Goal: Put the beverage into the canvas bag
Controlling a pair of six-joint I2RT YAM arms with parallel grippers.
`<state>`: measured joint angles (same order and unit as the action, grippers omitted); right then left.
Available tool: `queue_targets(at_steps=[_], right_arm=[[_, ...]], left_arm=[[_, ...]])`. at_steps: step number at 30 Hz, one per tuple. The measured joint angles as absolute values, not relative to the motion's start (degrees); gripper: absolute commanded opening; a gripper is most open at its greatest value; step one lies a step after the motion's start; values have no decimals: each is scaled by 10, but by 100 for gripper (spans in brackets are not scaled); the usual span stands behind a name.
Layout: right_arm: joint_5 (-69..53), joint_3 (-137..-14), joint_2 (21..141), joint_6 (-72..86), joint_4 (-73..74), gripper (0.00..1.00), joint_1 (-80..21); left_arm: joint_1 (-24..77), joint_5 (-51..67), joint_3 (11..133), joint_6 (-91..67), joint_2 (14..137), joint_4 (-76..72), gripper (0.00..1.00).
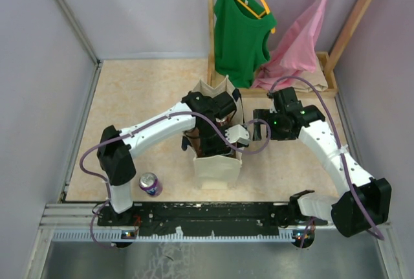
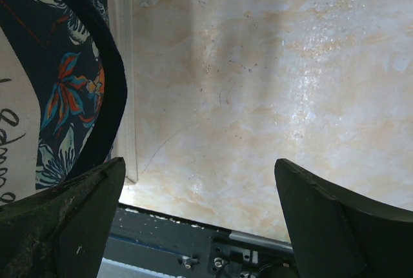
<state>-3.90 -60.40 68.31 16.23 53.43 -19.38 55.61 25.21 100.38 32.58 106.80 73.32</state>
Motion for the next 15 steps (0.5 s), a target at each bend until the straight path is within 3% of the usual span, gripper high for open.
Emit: queue_targets(at_steps=[15], right_arm=[[-36, -604, 683, 163, 536, 99, -194]], left_arm=[[537, 237, 974, 270, 1019, 665, 0]])
